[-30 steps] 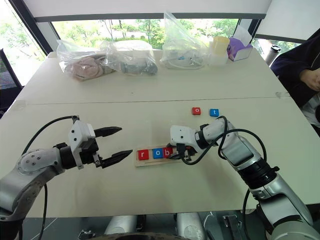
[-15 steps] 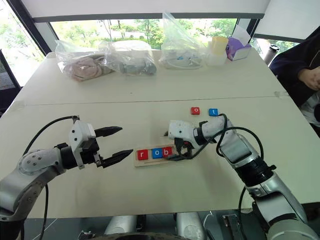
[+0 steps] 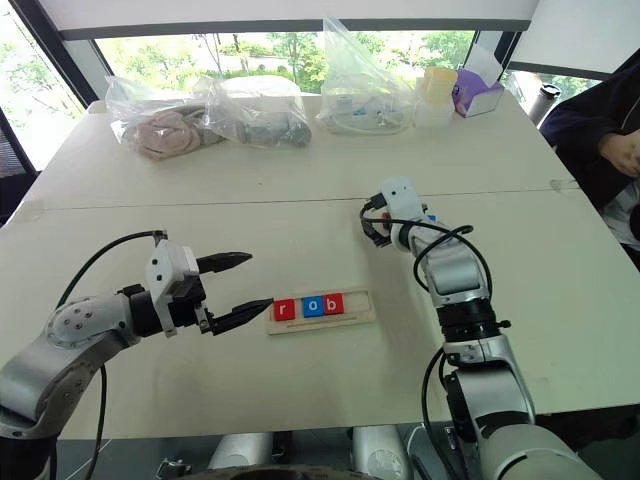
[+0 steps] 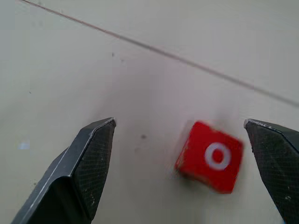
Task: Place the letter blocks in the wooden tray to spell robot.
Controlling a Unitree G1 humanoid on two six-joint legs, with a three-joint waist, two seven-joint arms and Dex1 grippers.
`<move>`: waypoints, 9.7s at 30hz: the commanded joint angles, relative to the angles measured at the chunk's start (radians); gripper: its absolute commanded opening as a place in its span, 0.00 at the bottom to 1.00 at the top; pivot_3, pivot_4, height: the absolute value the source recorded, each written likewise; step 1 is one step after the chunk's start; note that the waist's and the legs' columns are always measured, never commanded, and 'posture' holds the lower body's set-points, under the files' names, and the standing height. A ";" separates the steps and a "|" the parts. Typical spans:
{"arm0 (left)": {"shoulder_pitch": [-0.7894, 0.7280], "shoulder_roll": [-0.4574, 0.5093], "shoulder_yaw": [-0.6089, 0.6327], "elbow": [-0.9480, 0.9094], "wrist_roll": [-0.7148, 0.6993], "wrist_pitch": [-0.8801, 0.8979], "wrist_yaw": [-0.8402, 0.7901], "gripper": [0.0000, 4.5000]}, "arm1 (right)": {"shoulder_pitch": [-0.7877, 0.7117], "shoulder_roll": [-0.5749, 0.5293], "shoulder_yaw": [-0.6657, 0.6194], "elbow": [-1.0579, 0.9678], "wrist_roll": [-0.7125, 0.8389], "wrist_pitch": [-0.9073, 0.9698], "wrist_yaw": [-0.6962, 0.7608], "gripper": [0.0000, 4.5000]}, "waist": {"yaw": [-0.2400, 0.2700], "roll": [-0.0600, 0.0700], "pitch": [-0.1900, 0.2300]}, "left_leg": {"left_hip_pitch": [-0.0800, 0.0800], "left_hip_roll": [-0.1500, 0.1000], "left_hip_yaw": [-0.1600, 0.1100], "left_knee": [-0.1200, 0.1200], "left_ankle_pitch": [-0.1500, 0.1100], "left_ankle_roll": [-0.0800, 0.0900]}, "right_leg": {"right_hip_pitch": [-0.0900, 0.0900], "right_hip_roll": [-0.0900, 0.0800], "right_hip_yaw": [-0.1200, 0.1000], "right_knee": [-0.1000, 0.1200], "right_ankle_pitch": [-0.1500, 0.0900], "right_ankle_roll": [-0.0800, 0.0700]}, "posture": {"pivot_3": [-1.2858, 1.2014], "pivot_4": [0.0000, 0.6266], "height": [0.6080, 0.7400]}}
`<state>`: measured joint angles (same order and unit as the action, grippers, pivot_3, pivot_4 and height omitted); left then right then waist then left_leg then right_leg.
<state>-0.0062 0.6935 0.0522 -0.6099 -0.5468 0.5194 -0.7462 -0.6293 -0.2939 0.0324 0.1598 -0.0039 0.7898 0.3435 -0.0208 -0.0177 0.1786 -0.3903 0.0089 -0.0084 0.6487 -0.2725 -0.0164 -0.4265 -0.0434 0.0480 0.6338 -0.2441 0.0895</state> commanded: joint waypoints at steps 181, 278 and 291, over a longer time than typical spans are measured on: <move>0.023 0.069 0.065 -0.030 -0.122 -0.093 -0.219 1.00 | 0.090 -0.428 0.305 -0.115 0.082 -0.647 1.016 0.26 | 0.003 -0.002 0.005 | 0.016 0.000 0.000 0.000 0.000 0.000 | 0.017 -0.001 0.000 -0.003 -0.003 -0.003 | 0.52 0.24 1.00; -0.013 0.021 0.028 -0.022 -0.089 -0.100 -0.173 1.00 | 0.004 -0.437 0.114 -0.035 0.092 -0.553 0.864 0.99 | 0.006 -0.002 0.005 | 0.015 0.000 0.001 0.000 0.000 0.000 | 0.017 -0.001 0.000 -0.003 -0.003 -0.003 | 0.52 0.24 1.00; -0.071 -0.009 -0.035 0.030 -0.068 -0.126 -0.202 1.00 | -0.033 -0.207 -0.133 -0.063 -0.005 0.020 0.109 0.99 | 0.004 -0.002 0.005 | 0.013 0.000 0.001 -0.001 0.000 0.000 | 0.015 -0.001 0.001 -0.004 -0.003 -0.003 | 0.52 0.24 1.00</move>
<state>-0.0617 0.6858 0.0174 -0.5760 -0.6189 0.4147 -0.9397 -0.6451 -0.5161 -0.0648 0.1496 -0.0087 0.7615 0.5175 -0.0163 -0.0199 0.1840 -0.3771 0.0088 -0.0079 0.6478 -0.2728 -0.0163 -0.4113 -0.0444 0.0488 0.6301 -0.2467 0.0866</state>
